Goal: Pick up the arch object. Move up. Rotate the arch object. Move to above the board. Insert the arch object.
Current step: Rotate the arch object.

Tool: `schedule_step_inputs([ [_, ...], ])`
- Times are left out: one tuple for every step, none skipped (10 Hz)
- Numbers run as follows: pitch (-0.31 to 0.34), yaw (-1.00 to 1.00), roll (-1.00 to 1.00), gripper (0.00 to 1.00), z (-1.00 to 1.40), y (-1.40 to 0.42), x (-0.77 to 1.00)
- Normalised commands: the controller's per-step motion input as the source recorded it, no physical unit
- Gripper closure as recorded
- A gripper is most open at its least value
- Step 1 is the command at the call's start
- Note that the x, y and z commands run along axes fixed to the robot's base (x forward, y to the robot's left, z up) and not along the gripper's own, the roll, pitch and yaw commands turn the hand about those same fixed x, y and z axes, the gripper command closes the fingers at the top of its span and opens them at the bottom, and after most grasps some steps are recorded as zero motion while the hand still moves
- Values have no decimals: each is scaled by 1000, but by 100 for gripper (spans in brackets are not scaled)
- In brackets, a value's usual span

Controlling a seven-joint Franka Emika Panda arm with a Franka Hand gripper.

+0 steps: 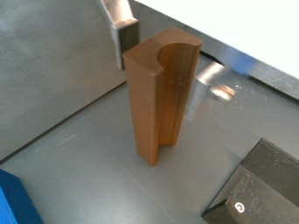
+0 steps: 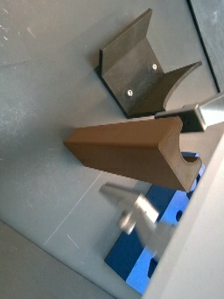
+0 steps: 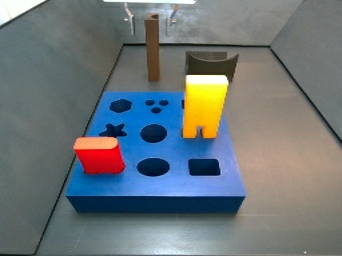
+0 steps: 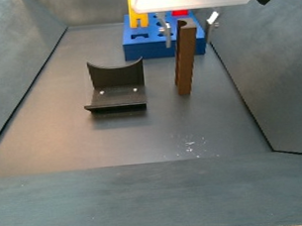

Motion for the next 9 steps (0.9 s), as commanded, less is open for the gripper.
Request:
schedule_step_inputs([
  [-27, -38, 53, 0, 1000, 0, 0],
  [-22, -38, 53, 0, 1000, -1, -4],
  [10, -37, 46, 0, 1000, -5, -26],
  [22, -34, 40, 0, 882, -4, -20],
  [38, -30, 32, 0, 647, -1, -9],
  [46, -29, 28, 0, 524, -1, -2],
  [66, -25, 20, 0, 277, 2, 11],
  [13, -1000, 2, 0, 0, 0, 0],
  [13, -1000, 2, 0, -125, 8, 22],
])
